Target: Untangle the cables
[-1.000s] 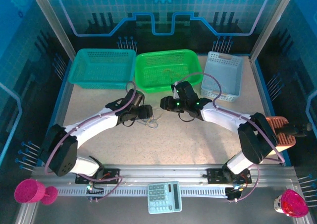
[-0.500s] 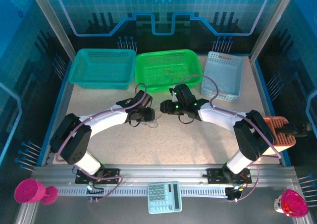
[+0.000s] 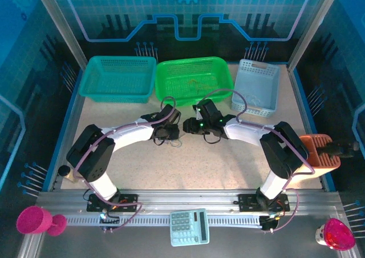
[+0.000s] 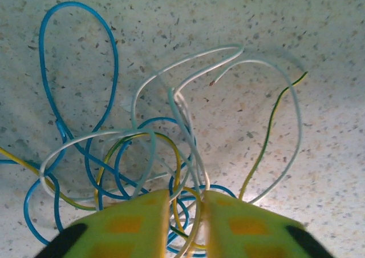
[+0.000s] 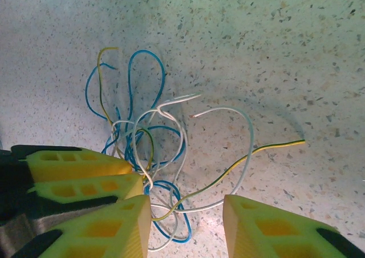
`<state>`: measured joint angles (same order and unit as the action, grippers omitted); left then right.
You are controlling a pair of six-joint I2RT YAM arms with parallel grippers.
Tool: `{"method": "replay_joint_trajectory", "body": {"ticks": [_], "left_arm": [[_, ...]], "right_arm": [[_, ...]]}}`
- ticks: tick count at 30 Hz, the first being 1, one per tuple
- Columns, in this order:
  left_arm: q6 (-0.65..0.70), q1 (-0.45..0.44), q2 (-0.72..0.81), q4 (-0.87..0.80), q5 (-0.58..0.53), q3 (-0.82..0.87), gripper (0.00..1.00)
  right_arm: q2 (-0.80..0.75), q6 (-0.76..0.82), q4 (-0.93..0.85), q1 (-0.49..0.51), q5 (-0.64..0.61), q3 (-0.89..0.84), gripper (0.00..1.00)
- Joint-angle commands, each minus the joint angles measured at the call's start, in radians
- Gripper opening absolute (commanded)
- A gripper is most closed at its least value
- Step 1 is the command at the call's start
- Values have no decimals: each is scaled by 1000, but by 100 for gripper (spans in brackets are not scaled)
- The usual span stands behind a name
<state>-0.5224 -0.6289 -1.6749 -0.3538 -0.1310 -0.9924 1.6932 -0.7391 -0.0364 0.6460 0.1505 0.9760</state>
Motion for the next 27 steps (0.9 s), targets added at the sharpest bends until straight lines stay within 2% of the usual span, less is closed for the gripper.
{"method": "replay_joint_trajectory", "body": {"ticks": [1, 5, 11, 23, 27], "left_arm": [[9, -9, -8, -27, -32, -22, 18], [8, -12, 8, -32, -35, -21, 6], [1, -20, 97, -42, -3, -26, 6], [-77, -20, 267, -28, 168, -29, 9], [-104, -18, 294, -18, 191, -15, 1]], "right_arm": [[19, -8, 17, 15, 21, 5, 39], [33, -11, 24, 15, 30, 9, 39], [71, -26, 54, 15, 60, 18, 39], [132, -49, 99, 18, 93, 24, 38], [117, -47, 99, 18, 92, 3, 37]]}}
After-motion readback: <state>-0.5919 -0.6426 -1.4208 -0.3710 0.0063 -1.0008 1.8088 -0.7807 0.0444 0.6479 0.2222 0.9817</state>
